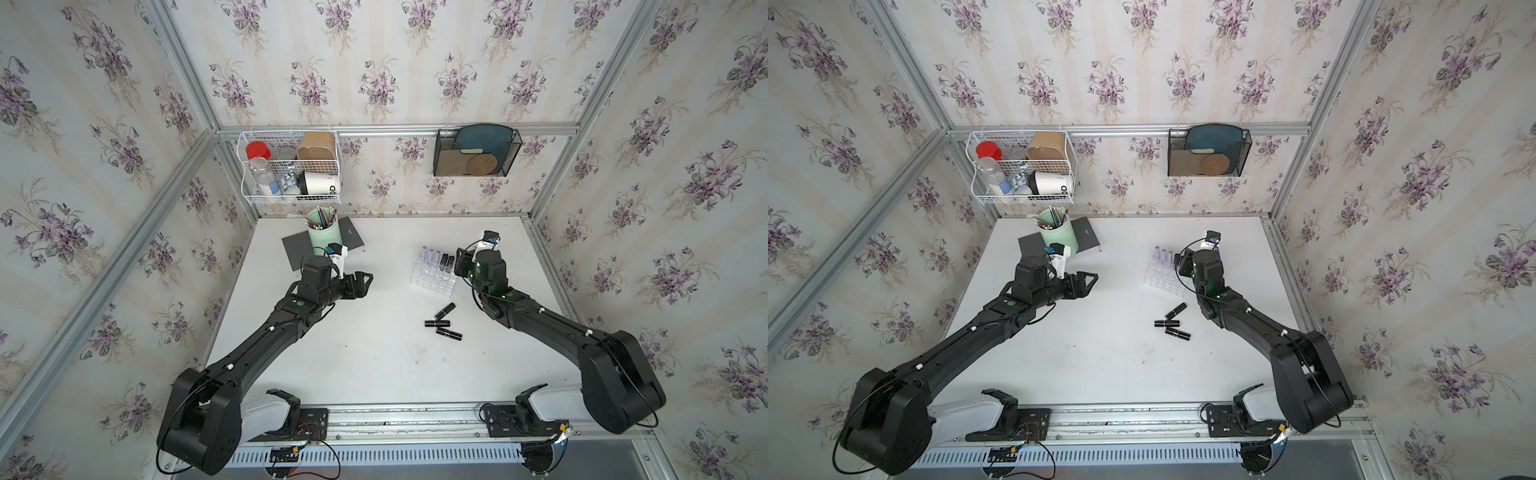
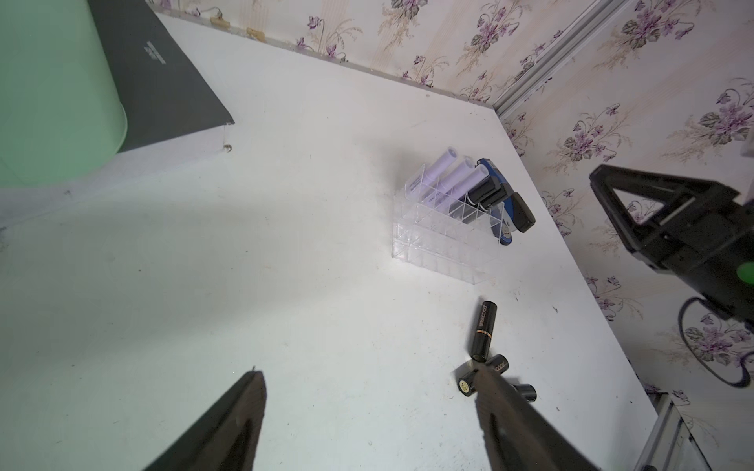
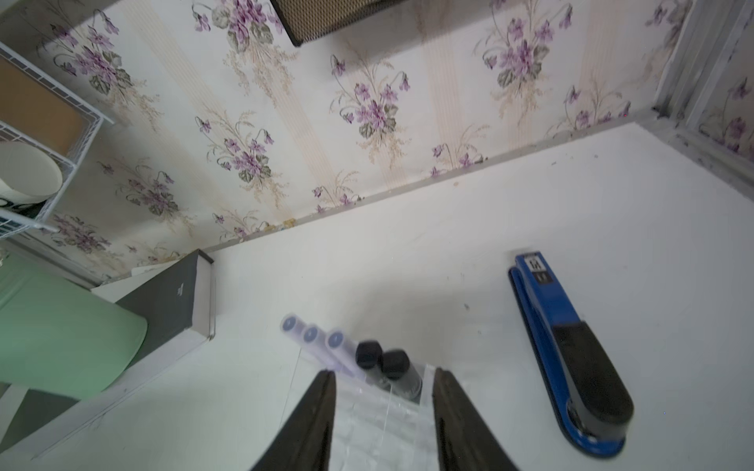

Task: Arrange the lipsticks in the organizer
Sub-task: Place the lipstick in the storage box, then pick up the lipstick at the center of the board.

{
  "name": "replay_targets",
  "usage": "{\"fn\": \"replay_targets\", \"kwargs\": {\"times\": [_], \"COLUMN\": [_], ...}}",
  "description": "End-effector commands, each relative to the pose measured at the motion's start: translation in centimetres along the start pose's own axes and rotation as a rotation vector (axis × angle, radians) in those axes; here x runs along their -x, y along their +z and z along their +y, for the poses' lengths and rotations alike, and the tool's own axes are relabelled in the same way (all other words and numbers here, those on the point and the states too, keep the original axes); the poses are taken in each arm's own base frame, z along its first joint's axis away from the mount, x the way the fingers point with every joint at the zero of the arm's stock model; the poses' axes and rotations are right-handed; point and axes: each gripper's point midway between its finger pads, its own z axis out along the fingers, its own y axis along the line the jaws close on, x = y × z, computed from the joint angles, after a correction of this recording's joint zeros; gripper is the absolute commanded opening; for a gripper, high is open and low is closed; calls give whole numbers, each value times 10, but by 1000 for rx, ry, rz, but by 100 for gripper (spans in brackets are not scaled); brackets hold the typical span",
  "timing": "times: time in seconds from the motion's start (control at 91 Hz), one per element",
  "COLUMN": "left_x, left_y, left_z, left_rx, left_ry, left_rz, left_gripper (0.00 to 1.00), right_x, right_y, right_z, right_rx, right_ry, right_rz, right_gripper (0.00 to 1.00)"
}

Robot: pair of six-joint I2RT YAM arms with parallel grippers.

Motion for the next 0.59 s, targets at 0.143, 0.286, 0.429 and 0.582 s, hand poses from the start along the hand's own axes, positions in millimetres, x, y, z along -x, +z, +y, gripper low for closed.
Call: {"fn": "replay_targets", "kwargs": {"times": [0.143,0.286,0.429,0.582], "left_x": [-39,-61,-74,-101], "left_y": [33,50,56,62], "left_z": [-37,-53,-66,-77], "left_rx": [-16,-49,-126,-144], "left_ry": [162,162,89,88], "left_rz": [189,277,283,347], "left_gripper": [75,73,70,68], "right_x": [-93,-142,-173,-183], "right_y": [-67,-94,-104,-98], "right_z": [-19,-20,-15,-13], "right_rx": [36,96,172,196], "right_ry": [104,51,81,57], "right_rz": [419,660,771,810], "right_gripper": [42,43,48,53]}}
